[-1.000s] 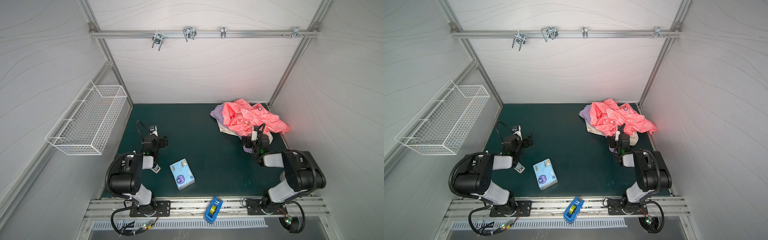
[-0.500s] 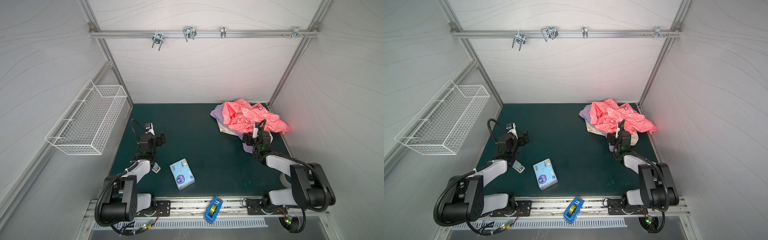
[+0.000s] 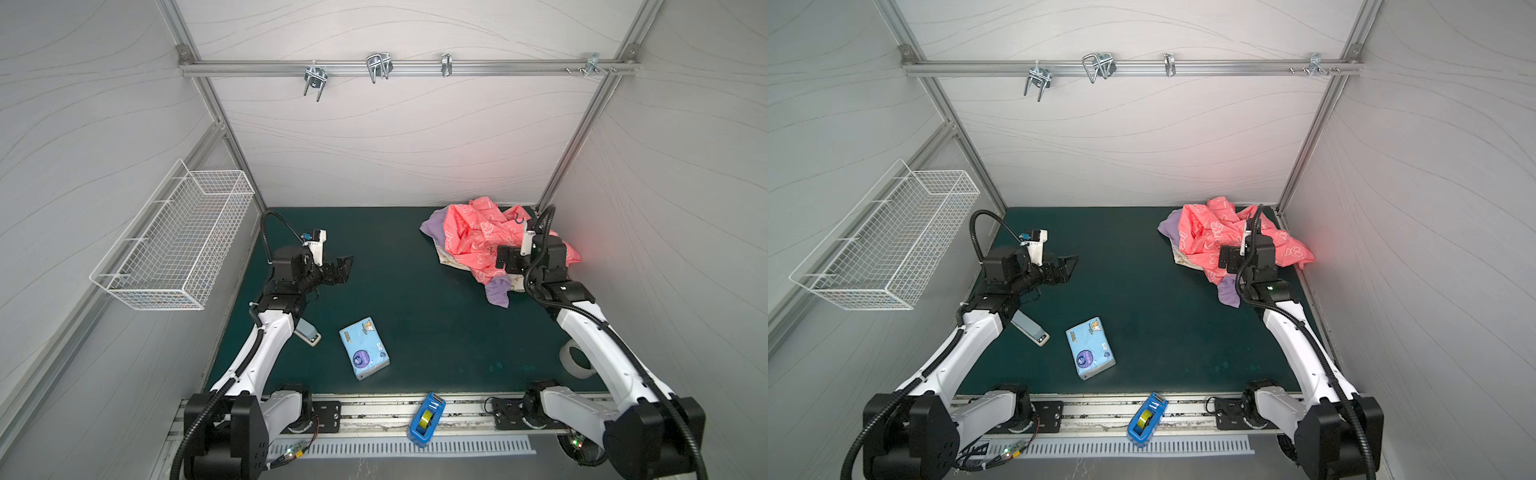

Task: Pick out a specific cloth from the pile
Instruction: 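Reach the right gripper to the lavender cloth while the left arm lifts aside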

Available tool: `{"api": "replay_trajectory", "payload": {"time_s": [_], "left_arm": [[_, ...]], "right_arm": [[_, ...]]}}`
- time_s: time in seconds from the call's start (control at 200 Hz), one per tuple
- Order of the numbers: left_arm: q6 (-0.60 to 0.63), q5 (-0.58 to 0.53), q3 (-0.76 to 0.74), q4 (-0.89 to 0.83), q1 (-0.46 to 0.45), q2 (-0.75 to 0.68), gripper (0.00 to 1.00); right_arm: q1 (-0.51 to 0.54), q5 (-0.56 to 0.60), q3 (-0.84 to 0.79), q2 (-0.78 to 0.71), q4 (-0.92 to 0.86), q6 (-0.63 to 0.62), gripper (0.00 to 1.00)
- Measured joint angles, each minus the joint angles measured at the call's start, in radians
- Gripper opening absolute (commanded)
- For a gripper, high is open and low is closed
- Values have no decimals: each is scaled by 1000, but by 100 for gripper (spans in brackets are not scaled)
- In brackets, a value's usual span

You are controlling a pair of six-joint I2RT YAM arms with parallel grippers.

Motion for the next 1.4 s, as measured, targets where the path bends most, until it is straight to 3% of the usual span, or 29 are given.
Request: {"api": "replay_trajectory", "payload": {"time_s": [0.145,0.29,0.605,0.97,1.401], "left_arm": [[8,195,-8,-21,-5,51,94],[31,352,-17,-34,-5,103,93],[90,573,-17,-44,-5,135,91],[189,647,-4,-140,-5,161,91],[244,669,31,-206,-5,193,90]], "right_arm": [[151,-13,169,115,-98,-11,98],[275,-24,400,367,-181,-41,93],[327,-59,883,900,-346,-62,85],[332,9,1446,1352,-506,-130,84],[274,69,1495,1442,-554,-168,84]]}}
